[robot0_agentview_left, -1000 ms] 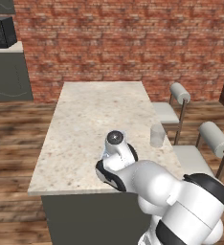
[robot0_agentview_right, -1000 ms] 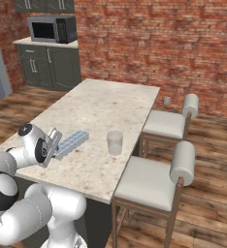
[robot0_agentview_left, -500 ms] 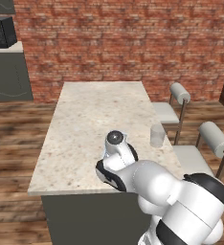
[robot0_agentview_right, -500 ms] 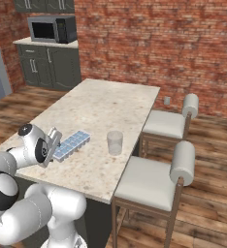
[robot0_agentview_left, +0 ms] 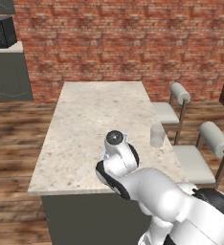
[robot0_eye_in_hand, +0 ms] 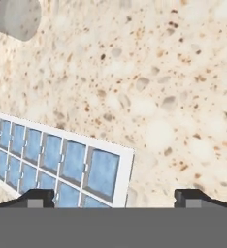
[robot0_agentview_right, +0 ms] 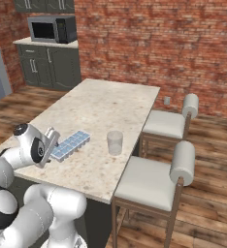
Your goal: Open the freezer door, pick up the ice cube tray from the freezer, and place it on the dining counter.
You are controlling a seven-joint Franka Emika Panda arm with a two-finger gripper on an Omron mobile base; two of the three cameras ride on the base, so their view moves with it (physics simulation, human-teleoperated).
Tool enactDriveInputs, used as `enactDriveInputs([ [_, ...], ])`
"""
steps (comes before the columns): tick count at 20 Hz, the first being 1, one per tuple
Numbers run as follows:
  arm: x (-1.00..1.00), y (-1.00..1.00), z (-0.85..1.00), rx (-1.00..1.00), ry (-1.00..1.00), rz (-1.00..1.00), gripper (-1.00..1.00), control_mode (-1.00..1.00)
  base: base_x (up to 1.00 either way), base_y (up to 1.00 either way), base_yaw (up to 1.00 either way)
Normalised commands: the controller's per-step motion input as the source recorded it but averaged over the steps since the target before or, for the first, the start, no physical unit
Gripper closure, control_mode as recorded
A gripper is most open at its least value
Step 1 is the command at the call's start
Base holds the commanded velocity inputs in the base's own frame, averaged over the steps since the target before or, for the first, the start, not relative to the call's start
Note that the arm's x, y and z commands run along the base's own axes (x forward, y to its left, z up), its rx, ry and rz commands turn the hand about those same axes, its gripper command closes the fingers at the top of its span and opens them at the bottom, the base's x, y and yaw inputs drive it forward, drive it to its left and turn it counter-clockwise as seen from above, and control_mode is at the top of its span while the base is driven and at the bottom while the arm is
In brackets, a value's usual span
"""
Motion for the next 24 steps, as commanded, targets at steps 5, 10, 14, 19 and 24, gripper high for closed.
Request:
enactDriveInputs([
  [5, -0.16, -0.05, 0.75, 0.0, 0.0, -0.09, -1.0, -1.0, 0.0, 0.0, 0.0],
  [10, -0.1, -0.15, 0.96, 0.0, 0.01, -0.13, -1.0, -1.0, 0.0, 0.0, 0.0],
  [14, -0.06, -0.2, 0.96, 0.0, 0.04, -0.13, -1.0, -1.0, 0.0, 0.0, 0.0],
  [19, -0.02, -0.23, 0.89, 0.0, 0.05, -0.11, -1.0, -1.0, 0.0, 0.0, 0.0],
  [24, -0.1, -0.21, 0.73, 0.0, 0.05, -0.07, -1.0, -1.0, 0.0, 0.0, 0.0],
])
